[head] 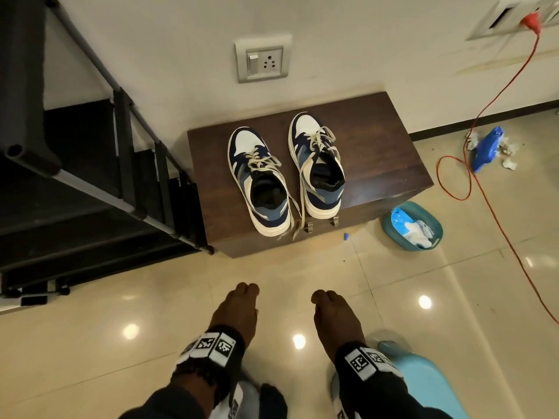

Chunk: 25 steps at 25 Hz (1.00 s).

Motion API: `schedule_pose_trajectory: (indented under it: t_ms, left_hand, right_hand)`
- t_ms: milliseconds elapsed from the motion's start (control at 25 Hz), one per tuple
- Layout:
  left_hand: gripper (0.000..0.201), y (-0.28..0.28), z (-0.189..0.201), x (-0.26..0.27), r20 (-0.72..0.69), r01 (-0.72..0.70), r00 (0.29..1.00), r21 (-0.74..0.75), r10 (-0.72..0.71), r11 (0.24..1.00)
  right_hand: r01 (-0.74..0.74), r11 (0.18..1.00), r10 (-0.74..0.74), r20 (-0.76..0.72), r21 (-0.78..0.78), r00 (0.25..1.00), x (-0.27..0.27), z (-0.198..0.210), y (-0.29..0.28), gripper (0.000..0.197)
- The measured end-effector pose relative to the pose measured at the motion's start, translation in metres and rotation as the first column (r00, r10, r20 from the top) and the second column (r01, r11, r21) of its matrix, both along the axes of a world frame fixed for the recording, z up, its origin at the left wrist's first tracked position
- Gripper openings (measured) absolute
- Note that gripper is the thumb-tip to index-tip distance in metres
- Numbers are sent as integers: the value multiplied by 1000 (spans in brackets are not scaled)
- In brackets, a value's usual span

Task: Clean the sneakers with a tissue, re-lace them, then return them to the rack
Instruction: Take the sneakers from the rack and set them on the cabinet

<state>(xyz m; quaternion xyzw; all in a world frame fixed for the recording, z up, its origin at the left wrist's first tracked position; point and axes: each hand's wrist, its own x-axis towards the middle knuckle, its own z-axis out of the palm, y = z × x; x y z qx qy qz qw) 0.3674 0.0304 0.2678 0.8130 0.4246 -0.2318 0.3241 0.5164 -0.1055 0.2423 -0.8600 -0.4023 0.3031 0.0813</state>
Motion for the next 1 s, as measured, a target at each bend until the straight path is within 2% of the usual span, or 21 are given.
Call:
schedule_pose_trajectory:
  t_ms: [200, 400, 560, 720, 840, 1000]
  left_hand:
    - [31, 23, 9, 33, 51, -9, 999, -24, 11, 1000]
    - [28, 53, -14, 72, 94, -79, 992, -76, 86, 994]
    - [27, 54, -26, 85, 73, -146, 985, -123, 156, 982]
    - [25, 48, -36, 102, 98, -216, 968, -147, 232, 965]
    - [19, 45, -42, 115, 130, -254, 953, -150, 274, 956]
    - [10, 37, -76, 141, 127, -357, 920, -112, 370, 927]
  right_hand:
    - [-13, 1000, 13, 40, 2, 999, 32, 20, 20, 29]
    - [-31, 997, 35, 57, -71, 998, 85, 16, 65, 28]
    - [-55, 997, 58, 51, -60, 997, 112, 16, 88, 26]
    - [-85, 995, 85, 7, -50, 996, 130, 6, 99, 25]
    - [-176, 980, 179, 22, -92, 984, 140, -4, 104, 16]
    - [-258, 964, 254, -62, -58, 965, 160, -48, 106, 15]
